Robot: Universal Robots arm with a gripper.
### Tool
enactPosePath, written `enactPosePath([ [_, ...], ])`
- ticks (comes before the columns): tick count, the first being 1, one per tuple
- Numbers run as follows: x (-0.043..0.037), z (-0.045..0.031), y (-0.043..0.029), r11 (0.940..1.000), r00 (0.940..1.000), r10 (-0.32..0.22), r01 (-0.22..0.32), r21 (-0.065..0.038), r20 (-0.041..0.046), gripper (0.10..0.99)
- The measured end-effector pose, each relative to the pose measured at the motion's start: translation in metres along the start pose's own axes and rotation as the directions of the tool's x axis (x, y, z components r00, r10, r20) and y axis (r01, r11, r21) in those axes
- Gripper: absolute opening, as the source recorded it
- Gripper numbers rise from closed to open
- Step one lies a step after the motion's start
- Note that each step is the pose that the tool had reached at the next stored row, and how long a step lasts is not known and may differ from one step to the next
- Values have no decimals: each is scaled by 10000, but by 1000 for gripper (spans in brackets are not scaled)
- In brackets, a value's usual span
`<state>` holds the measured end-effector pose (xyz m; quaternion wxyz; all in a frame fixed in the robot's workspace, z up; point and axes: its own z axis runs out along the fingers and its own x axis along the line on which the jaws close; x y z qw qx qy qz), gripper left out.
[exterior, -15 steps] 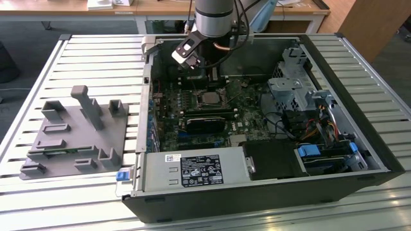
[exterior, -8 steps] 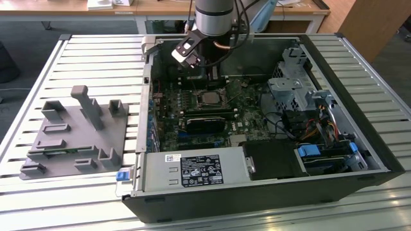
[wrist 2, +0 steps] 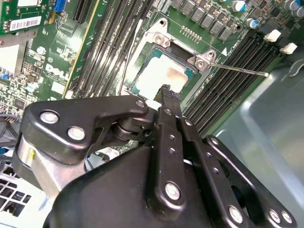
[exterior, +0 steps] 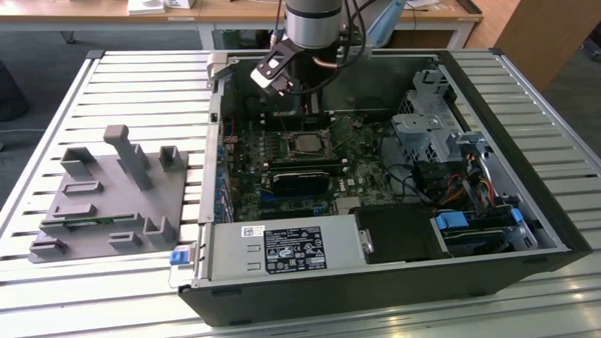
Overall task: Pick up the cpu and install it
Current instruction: 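Close the cpu cover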
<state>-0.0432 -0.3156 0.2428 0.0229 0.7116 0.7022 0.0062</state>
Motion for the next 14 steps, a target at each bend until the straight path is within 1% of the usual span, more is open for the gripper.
enactPosePath([
  [6,-1,-61,3,10000,10000,5,-5,-1,0,106],
  [14,-3,-118,5,10000,10000,9,-9,0,0,106],
])
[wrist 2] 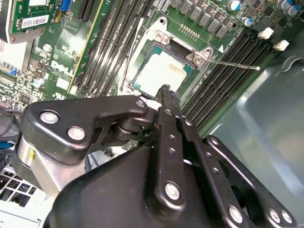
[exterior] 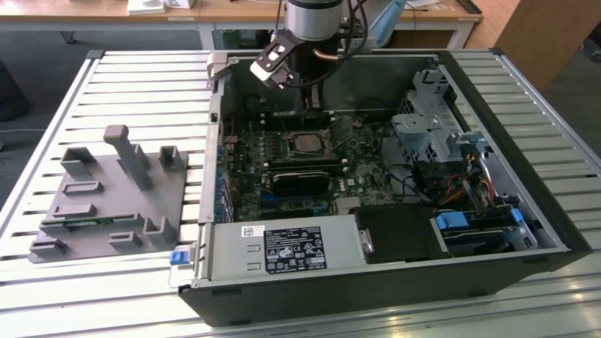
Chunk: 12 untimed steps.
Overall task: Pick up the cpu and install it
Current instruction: 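Close the cpu cover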
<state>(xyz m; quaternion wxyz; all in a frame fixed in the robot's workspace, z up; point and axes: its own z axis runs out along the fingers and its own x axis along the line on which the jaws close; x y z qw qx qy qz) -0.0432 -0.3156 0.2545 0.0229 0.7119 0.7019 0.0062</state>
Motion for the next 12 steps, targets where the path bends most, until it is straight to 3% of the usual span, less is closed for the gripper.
enactPosePath([
  [6,-1,-49,2,10000,10000,4,-4,0,1,106],
  [12,-4,-186,8,10000,10000,5,-5,-1,-1,106],
])
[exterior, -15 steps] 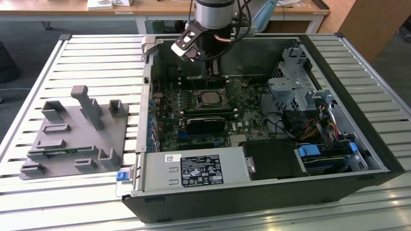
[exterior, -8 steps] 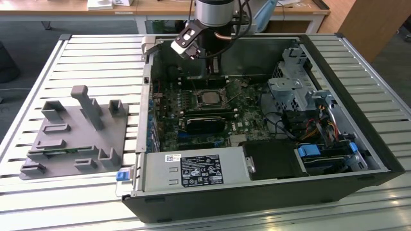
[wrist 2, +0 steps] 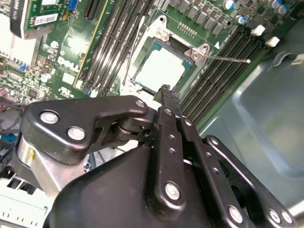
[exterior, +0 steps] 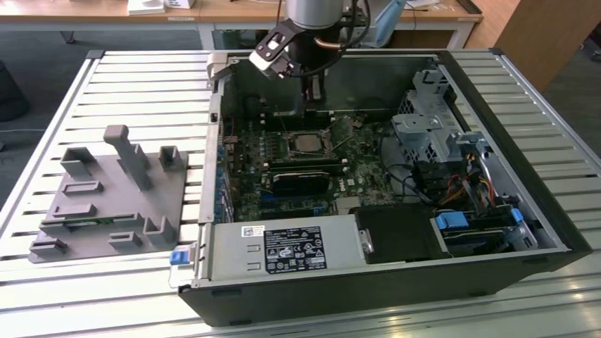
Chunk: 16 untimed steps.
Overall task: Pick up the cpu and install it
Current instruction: 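Close the cpu cover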
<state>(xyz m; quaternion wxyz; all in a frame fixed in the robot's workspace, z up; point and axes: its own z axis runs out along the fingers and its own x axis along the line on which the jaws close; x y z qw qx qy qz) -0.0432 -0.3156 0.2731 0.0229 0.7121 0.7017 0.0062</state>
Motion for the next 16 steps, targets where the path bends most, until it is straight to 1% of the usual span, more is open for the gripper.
enactPosePath([
  [2,-1,-46,2,10000,10000,0,0,1,2,106],
  [3,-2,-56,2,10000,10000,0,0,2,5,106],
  [6,-19,-58,-5,10000,10000,-2,2,0,4,106],
  [10,-108,-56,-10,10000,10000,0,0,1,6,106],
  [13,-123,-53,-9,10000,10000,1,-1,0,5,106],
  [14,-123,-51,-1,10000,10000,-1,1,2,6,106],
  [16,-122,-49,38,10000,10000,-1,1,16,7,106],
])
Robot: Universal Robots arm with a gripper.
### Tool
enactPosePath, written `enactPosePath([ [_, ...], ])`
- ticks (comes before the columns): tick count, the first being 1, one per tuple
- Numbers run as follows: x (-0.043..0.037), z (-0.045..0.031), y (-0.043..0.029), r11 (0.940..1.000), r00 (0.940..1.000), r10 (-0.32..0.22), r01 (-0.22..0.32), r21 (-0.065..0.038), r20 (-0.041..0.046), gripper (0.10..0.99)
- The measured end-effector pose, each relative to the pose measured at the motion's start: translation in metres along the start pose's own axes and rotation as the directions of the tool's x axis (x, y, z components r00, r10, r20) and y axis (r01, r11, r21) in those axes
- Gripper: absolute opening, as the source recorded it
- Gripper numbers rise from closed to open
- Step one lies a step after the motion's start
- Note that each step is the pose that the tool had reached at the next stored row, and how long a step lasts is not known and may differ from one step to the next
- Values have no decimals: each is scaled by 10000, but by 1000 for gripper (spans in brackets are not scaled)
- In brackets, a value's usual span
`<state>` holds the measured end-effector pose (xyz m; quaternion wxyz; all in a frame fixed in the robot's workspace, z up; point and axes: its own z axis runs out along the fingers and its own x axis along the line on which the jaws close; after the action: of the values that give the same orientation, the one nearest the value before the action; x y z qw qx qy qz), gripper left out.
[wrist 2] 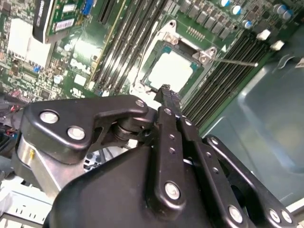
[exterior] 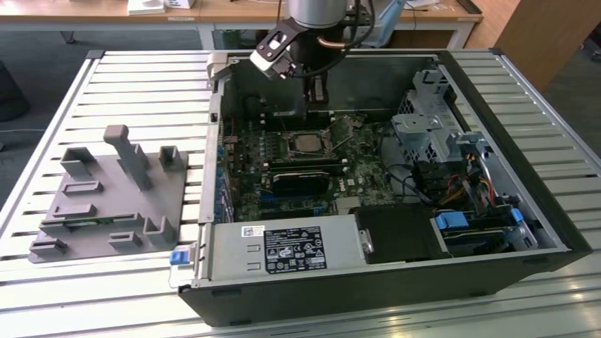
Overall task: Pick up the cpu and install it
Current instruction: 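Close the cpu cover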
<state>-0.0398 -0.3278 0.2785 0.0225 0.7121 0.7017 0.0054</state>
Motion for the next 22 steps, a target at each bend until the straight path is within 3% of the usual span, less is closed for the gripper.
enactPosePath([
  [8,3,14,199,10000,10000,-2,2,84,-10,106],
  [22,4,26,246,10000,10000,-1,1,89,-9,106],
])
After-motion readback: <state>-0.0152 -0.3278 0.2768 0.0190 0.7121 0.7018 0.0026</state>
